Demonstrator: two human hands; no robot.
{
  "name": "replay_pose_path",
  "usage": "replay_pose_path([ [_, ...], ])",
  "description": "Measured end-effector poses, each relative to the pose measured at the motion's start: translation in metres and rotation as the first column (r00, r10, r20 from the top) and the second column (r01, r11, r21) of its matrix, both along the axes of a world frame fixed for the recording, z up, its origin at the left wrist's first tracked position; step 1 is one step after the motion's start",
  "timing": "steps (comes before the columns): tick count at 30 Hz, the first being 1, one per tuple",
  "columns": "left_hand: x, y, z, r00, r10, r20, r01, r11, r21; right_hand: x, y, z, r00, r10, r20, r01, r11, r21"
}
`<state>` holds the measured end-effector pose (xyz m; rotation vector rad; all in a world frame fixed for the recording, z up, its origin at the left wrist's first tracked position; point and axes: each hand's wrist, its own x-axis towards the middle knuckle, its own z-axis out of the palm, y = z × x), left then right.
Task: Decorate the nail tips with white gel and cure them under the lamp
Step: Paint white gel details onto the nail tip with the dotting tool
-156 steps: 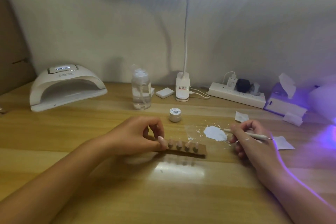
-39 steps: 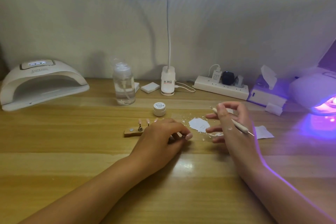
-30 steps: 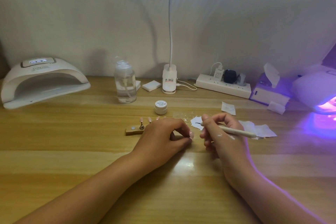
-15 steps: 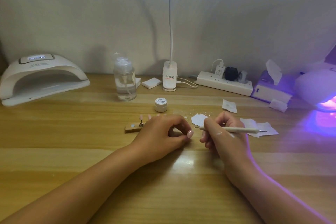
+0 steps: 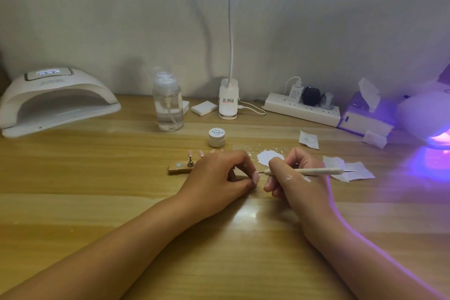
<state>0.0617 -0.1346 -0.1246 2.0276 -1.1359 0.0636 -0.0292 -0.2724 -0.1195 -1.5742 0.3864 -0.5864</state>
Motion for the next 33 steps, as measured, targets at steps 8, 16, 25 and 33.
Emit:
replay_pose_path([
  [8, 0.0004, 0.0006, 0.0005, 1.000, 0.002, 0.009, -0.002, 1.000, -0.007, -0.0002, -0.0005, -0.0002, 1.000, 0.016, 0.006, -0.016, 1.000, -0.009],
  [16, -0.0004, -0.0001, 0.0010, 1.000, -0.001, 0.015, 0.001, 1.000, -0.020, -0.0002, -0.0012, -0.0009, 1.000, -0.008, 0.026, 0.008, 1.000, 0.000],
  [25, -0.0005, 0.0006, 0.0008, 1.000, -0.005, 0.028, 0.005, 1.000, -0.018, 0.0008, -0.0009, -0.0024, 1.000, 0.010, 0.010, -0.009, 0.999, -0.030],
  [33, 0.0001, 0.0006, 0.0003, 1.000, -0.002, 0.020, 0.002, 1.000, -0.007, 0.0000, -0.0010, -0.0033, 1.000, -0.016, 0.018, 0.017, 1.000, -0.027],
])
